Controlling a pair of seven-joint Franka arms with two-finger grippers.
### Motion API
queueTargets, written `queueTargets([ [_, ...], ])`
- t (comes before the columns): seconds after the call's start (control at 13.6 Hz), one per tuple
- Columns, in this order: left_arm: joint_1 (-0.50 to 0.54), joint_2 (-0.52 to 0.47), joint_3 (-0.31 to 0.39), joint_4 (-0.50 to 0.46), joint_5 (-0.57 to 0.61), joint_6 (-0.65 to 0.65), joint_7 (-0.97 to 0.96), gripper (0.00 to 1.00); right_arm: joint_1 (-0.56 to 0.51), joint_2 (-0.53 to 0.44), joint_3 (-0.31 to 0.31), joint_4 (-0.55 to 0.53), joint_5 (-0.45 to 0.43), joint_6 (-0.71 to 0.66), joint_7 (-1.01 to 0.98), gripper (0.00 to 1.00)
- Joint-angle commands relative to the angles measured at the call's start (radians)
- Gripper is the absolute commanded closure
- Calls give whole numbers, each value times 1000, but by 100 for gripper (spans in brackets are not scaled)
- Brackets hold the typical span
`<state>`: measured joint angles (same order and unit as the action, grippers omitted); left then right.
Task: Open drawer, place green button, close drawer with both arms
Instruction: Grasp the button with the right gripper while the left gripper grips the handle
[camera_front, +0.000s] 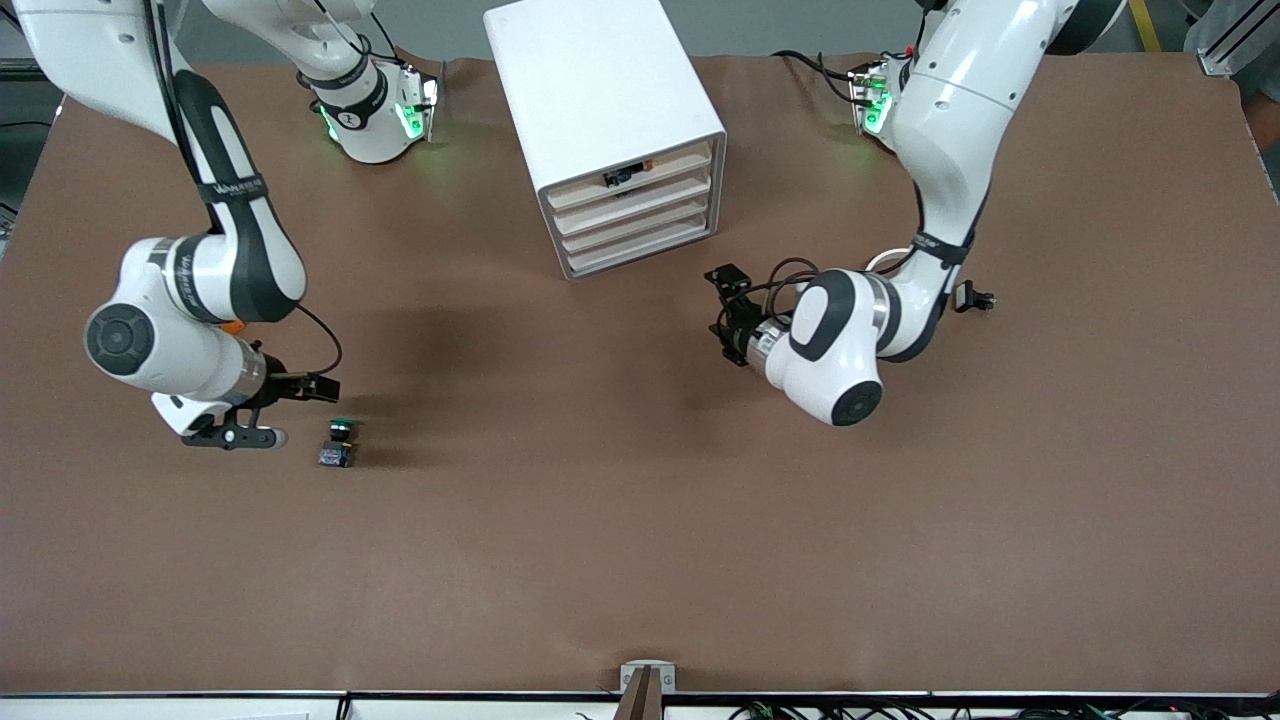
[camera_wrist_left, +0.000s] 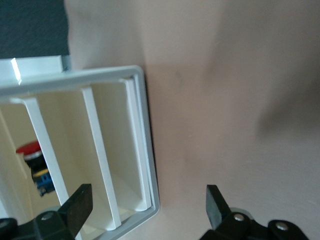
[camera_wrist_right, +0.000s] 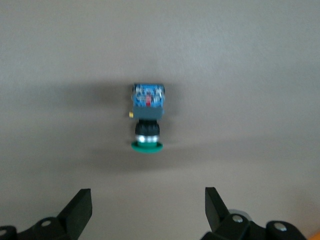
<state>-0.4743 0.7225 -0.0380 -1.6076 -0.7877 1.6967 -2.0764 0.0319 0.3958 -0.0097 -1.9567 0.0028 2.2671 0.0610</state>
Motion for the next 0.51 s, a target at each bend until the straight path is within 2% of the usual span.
queueTargets([
  [0.0, -47, 26, 3, 23, -70, -26, -44, 6, -3, 76, -1, 24, 2, 115, 19, 0],
  [0.07, -69, 31, 3, 23, -85, -28, -44, 8, -6, 103, -1, 30, 2, 147, 22, 0],
  [0.37, -112, 60, -11, 23, -104, -38, -39, 36, 5, 188, -1, 99, 2, 155, 111, 0],
  [0.44, -116, 71, -20, 24, -102, -46, -39, 39, 6, 211, -1, 114, 0, 160, 112, 0],
])
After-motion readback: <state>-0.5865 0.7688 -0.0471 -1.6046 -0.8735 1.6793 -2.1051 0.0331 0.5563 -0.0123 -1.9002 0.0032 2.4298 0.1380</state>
